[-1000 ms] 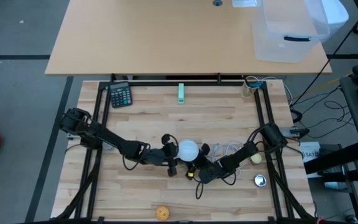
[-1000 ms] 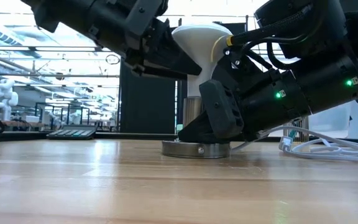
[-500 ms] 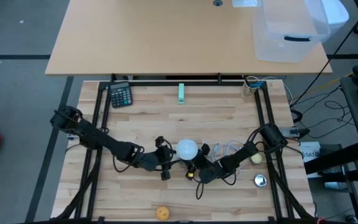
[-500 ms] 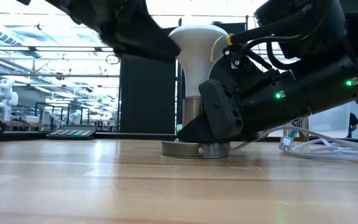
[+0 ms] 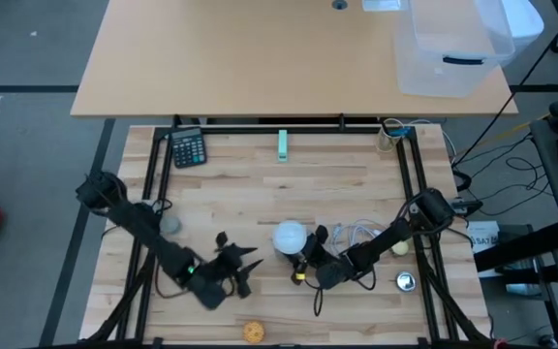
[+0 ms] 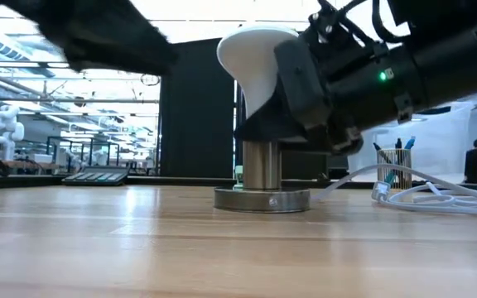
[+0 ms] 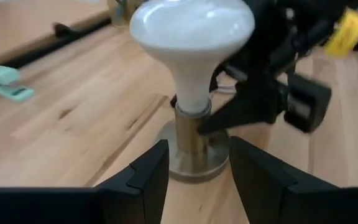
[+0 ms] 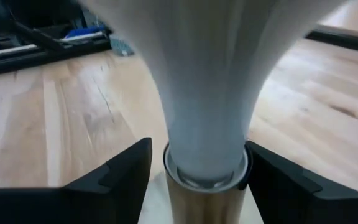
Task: Screw lightbulb
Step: Remove the white lightbulb from the silver lamp
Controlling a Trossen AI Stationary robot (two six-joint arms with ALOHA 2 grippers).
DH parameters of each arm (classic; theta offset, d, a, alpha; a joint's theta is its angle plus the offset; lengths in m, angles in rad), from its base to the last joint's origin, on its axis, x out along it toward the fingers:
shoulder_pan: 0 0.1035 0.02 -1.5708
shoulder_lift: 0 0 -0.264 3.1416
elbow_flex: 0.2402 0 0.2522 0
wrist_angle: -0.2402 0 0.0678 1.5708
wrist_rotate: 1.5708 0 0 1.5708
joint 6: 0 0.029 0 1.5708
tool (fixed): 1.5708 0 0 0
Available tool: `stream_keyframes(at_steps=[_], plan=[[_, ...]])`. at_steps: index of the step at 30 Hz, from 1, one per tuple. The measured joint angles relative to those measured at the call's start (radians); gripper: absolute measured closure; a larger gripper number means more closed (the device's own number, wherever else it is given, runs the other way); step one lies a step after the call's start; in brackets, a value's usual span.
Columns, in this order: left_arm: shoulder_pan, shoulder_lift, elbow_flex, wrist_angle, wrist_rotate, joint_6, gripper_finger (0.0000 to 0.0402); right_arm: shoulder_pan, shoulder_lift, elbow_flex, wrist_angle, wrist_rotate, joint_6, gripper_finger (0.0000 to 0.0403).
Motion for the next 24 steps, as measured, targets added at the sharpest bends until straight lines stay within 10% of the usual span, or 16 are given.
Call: stream_keyframes(at_steps=[6, 24], plan=[[-0.089, 0.111, -0.001, 0.0, -0.153, -0.133, 0.023, 0.002, -0.024, 0.0, 0.024, 0.022, -0.035, 0.0165], [-0.091, 0.18, -0.001, 0.003, -0.16, -0.223, 0.023, -0.003, -0.025, 0.001, 0.168, 0.08, -0.178, 0.0196]])
